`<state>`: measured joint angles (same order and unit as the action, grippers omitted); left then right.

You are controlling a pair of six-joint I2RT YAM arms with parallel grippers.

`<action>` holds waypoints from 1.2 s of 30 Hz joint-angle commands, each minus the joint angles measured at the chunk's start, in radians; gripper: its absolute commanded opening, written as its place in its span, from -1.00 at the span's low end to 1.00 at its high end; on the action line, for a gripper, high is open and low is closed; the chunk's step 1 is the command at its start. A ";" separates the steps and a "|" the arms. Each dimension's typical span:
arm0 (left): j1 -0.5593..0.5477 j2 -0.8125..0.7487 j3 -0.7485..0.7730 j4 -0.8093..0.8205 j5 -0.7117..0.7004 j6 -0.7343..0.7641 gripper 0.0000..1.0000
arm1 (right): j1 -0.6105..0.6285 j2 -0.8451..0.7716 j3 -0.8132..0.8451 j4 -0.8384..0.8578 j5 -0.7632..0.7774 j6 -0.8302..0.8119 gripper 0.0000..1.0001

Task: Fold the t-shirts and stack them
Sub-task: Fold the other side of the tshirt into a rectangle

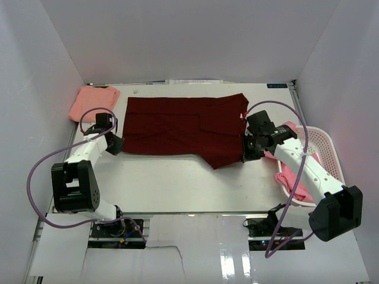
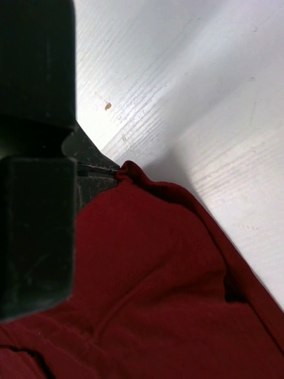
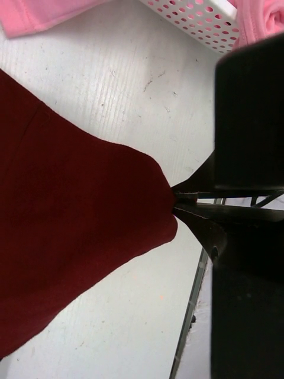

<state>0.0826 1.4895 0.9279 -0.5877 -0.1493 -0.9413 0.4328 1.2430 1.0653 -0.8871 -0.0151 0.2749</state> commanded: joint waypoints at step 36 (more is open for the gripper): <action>0.009 0.087 0.313 -0.083 -0.003 0.002 -1.00 | -0.132 0.219 0.336 0.000 -0.065 -0.128 -0.85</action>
<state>0.0860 1.5620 1.1847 -0.6617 -0.1322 -0.9432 0.3077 1.4368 1.3102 -0.8913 -0.0814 0.1688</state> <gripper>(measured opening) 0.020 0.086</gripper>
